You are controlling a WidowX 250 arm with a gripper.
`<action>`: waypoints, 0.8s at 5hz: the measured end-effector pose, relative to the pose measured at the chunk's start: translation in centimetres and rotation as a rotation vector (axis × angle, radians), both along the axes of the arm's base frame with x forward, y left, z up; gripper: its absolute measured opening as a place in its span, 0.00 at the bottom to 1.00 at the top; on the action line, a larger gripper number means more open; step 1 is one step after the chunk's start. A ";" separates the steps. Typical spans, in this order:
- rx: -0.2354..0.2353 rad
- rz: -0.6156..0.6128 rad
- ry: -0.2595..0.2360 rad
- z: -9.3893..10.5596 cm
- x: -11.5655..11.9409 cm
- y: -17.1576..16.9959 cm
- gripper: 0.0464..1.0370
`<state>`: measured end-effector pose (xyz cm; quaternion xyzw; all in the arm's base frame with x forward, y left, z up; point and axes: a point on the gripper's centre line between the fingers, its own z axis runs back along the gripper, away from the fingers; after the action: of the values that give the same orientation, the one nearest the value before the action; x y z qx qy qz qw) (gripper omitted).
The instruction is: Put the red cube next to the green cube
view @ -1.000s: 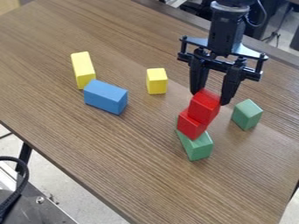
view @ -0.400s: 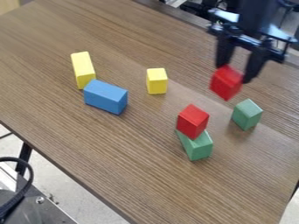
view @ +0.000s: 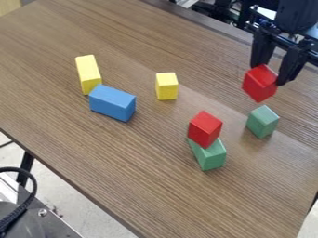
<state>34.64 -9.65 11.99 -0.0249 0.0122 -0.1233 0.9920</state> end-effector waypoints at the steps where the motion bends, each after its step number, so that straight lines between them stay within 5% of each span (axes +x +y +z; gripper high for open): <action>1: -0.001 0.017 -0.034 0.0 1.6 2.1 0.49; 2: -0.050 -0.017 -0.010 -1.7 2.2 2.1 0.49; 4: -0.060 -0.082 0.014 -3.5 3.9 1.3 0.49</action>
<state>38.53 -8.33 8.47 -0.0550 0.0163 -0.1639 0.9848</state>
